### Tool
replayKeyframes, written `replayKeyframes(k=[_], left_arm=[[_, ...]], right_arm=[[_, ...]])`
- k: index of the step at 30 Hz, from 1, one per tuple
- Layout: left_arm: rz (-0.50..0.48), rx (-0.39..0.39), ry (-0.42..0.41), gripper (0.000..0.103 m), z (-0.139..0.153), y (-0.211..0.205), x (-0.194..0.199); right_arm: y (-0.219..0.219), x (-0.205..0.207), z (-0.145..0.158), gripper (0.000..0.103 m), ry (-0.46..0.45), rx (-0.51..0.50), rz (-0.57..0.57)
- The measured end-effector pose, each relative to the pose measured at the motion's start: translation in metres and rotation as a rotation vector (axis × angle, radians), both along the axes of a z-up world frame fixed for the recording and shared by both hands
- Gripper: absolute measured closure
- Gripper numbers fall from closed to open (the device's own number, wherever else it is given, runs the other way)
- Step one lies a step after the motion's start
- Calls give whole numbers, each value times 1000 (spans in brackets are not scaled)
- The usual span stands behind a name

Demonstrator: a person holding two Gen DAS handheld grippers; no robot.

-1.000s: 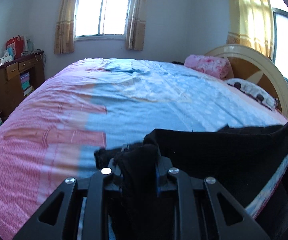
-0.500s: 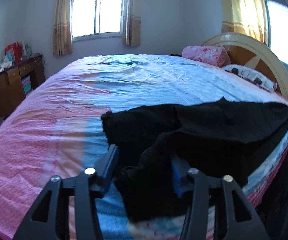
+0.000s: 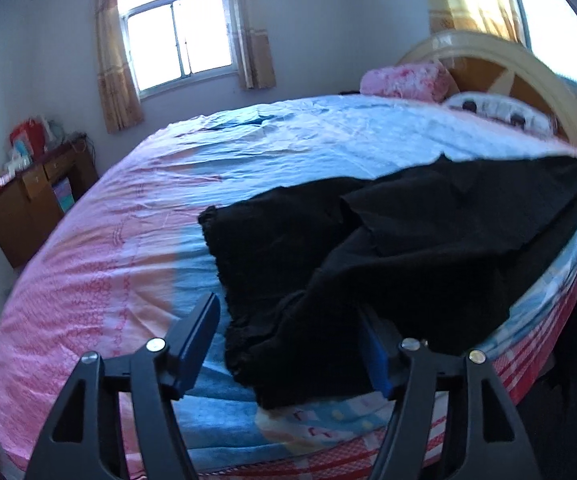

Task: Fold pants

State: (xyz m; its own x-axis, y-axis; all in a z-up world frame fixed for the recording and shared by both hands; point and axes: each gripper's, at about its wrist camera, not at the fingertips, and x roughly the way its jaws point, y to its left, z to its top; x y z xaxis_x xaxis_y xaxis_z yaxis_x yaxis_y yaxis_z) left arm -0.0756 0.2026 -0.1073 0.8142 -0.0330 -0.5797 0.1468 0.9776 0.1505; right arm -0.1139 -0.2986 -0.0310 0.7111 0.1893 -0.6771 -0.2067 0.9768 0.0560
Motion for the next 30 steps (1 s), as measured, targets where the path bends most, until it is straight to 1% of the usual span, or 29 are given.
replayKeyframes(k=[1, 2, 3, 5, 7, 10, 11, 12, 13, 14, 17, 19, 20, 21, 22, 23, 24, 25, 26, 27, 28, 30], left_arm=[[0, 18, 4, 34, -2, -2, 0], [4, 19, 2, 34, -3, -2, -1], [10, 6, 0, 33, -5, -1, -2], [24, -15, -2, 33, -5, 4, -1], [32, -16, -18, 33, -4, 4, -1], [14, 3, -34, 44, -3, -3, -1], [9, 11, -25, 54, -3, -5, 0], [-4, 12, -16, 61, -4, -7, 2], [-14, 13, -18, 66, -5, -8, 3], [-27, 15, -21, 71, -5, -10, 3], [-48, 44, -40, 76, -2, -14, 3], [-59, 51, -49, 77, 1, -14, 3], [-63, 58, -56, 77, 3, -14, 3], [-67, 76, -68, 78, 5, -14, 3], [-71, 103, -79, 78, 7, -15, 2], [-73, 127, -88, 78, 8, -16, 3], [-77, 159, -100, 79, 10, -19, 3], [-85, 181, -111, 79, 11, -21, 3], [-94, 216, -129, 80, 13, -24, 2], [-102, 262, -150, 80, 16, -27, 1], [-107, 278, -157, 80, 17, -27, 1], [-124, 270, -160, 80, 20, -24, -1]], right_arm=[[24, 9, -6, 54, 12, 0, 62], [54, 22, -17, 54, 32, 13, 138], [78, 33, -29, 54, 46, 37, 192], [115, 50, -50, 54, 83, 62, 267], [164, 69, -79, 54, 123, 2, 325], [222, 77, -106, 54, 119, -101, 425], [231, 77, -111, 54, 120, -117, 455], [247, 76, -116, 54, 115, -143, 495], [254, 78, -119, 54, 113, -162, 509], [266, 77, -126, 54, 107, -207, 527], [282, 78, -139, 54, 88, -291, 554], [289, 80, -150, 64, 89, -338, 555], [291, 82, -155, 75, 87, -366, 546], [291, 84, -159, 77, 87, -389, 541], [293, 85, -163, 77, 95, -394, 548], [293, 86, -165, 80, 98, -388, 554], [291, 86, -165, 86, 100, -375, 557], [292, 87, -164, 89, 108, -364, 558], [291, 86, -162, 96, 109, -363, 559], [291, 84, -157, 97, 95, -370, 559], [291, 83, -153, 97, 87, -367, 559], [288, 76, -140, 97, 77, -341, 573]])
